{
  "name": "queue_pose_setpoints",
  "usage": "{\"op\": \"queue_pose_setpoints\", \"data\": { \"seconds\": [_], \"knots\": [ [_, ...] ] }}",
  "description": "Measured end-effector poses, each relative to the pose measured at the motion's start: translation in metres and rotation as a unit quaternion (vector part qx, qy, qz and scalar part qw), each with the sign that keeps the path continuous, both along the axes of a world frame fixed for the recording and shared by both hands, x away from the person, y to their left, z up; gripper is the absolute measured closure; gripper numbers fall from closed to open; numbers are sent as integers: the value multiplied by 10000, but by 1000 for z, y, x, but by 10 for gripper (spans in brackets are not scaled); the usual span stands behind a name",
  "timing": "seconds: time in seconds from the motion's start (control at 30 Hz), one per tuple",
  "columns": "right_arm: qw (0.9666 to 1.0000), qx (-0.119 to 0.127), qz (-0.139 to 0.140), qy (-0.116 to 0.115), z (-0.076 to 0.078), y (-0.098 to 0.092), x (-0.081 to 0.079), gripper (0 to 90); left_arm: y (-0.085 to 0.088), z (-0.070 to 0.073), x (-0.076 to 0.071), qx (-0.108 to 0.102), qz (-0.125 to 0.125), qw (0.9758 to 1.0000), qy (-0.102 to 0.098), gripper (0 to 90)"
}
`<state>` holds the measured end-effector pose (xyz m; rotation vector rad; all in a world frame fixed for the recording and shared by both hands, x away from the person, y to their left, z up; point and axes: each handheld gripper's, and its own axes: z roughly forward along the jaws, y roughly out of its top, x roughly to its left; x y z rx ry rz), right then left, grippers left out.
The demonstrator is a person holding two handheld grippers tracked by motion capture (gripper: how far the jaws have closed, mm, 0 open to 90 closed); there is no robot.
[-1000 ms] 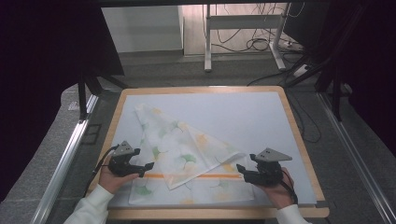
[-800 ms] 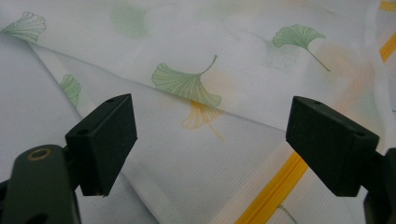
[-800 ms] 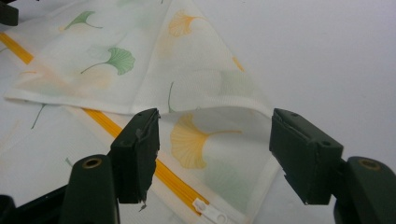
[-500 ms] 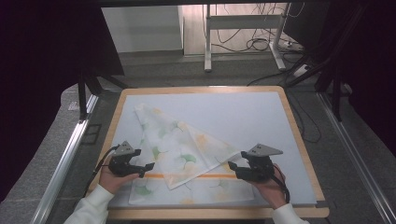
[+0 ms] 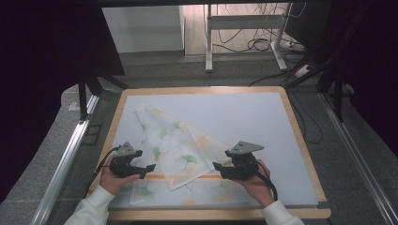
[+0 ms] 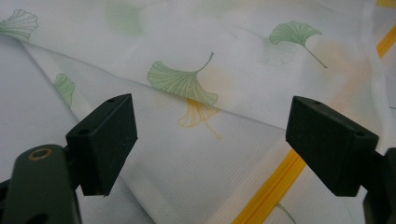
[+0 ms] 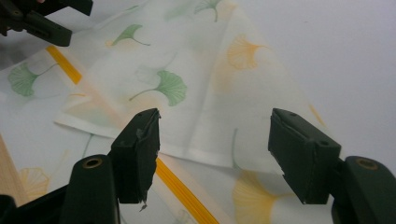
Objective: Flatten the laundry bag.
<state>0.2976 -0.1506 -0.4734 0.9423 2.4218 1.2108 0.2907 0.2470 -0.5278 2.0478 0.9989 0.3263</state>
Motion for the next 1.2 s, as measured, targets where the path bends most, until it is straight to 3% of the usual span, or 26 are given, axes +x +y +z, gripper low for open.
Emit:
{"op": "queue_pose_setpoints", "data": {
  "seconds": [0.43, 0.7, 0.9, 1.2],
  "knots": [
    [9989, -179, 409, 152, -4, 41, 3, 337, 0, -1, 0, 18, -34, 10000, 20, 168],
    [9973, -244, 645, 260, -7, 56, -2, 342, 0, 0, 0, 20, -51, 10000, 5, 168],
    [9954, -317, 811, 392, -13, 68, -4, 350, 0, 0, 0, 8, -59, 10000, 1, 168],
    [9906, -444, 1184, 520, -23, 103, -10, 350, 0, 0, 0, -10, -47, 10000, 1, 168]
  ]
}}
